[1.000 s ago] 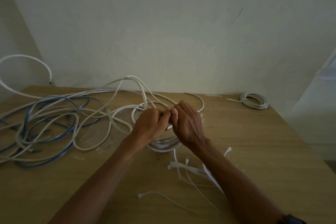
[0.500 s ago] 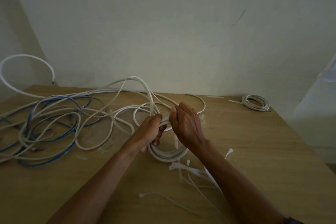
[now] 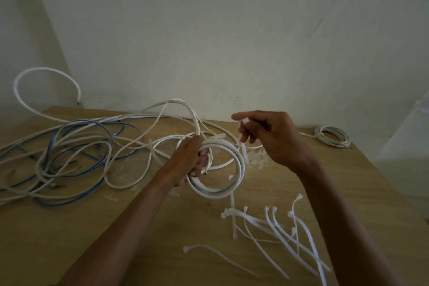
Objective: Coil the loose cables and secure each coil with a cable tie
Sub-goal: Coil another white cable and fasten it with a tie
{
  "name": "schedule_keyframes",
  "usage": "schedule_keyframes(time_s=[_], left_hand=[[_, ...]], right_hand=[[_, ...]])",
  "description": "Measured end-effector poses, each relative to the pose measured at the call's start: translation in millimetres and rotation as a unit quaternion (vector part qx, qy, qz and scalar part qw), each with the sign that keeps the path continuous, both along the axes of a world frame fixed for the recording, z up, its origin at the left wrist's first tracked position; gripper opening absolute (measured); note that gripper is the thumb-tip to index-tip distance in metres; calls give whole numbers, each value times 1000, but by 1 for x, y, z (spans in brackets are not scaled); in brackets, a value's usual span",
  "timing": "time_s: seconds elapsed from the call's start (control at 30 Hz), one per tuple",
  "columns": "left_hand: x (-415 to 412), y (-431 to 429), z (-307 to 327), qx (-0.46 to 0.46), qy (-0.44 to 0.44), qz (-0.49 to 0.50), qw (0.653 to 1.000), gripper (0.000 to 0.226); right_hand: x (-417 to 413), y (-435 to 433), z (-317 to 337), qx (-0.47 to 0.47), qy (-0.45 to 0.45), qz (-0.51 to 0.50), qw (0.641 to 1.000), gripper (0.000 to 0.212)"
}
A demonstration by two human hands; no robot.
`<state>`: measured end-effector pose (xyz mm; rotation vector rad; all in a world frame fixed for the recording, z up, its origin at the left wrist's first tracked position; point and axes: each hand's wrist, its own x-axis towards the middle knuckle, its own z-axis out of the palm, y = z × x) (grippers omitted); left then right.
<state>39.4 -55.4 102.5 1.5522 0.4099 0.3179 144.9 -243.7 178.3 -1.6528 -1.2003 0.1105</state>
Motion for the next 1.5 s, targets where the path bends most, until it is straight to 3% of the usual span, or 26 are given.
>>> schedule_keyframes(time_s=[0.1, 0.3, 0.47, 0.6, 0.77, 0.97, 1.07, 1.2, 1.3, 1.4, 1.5], left_hand=[[-5, 0, 0, 37, 11, -49, 998, 51], [-9, -10, 3, 34, -7, -147, 988, 58], [-10, -12, 6, 15, -24, -174, 984, 59], [-12, -13, 7, -1, -35, -199, 979, 47], [-13, -15, 8, 1, -47, -204, 978, 42], [-16, -15, 10, 12, -48, -219, 974, 37], [-15, -17, 10, 25, -48, -203, 978, 37], [-12, -14, 4, 55, -51, -131, 989, 30], [-11, -14, 0, 78, -34, -123, 989, 39], [-9, -14, 0, 87, -29, -112, 990, 49], [-7, -12, -1, 60, -33, -68, 995, 39]], right_hand=[[7, 7, -9, 2, -70, -71, 995, 22], [22, 17, -33, 26, 16, -125, 992, 16], [25, 22, -42, 41, -7, -156, 987, 15], [26, 22, -45, 62, -76, -208, 973, 17], [26, 22, -45, 93, -75, -243, 963, 16], [27, 20, -49, 101, -247, -284, 921, 16], [19, 24, -48, 90, -192, -254, 944, 15], [4, 26, -35, 23, 27, -108, 994, 16], [-2, 30, -39, -2, 52, -77, 996, 19], [-4, 33, -43, -35, 3, -85, 996, 10], [-7, 36, -45, -33, -158, -157, 974, 7]])
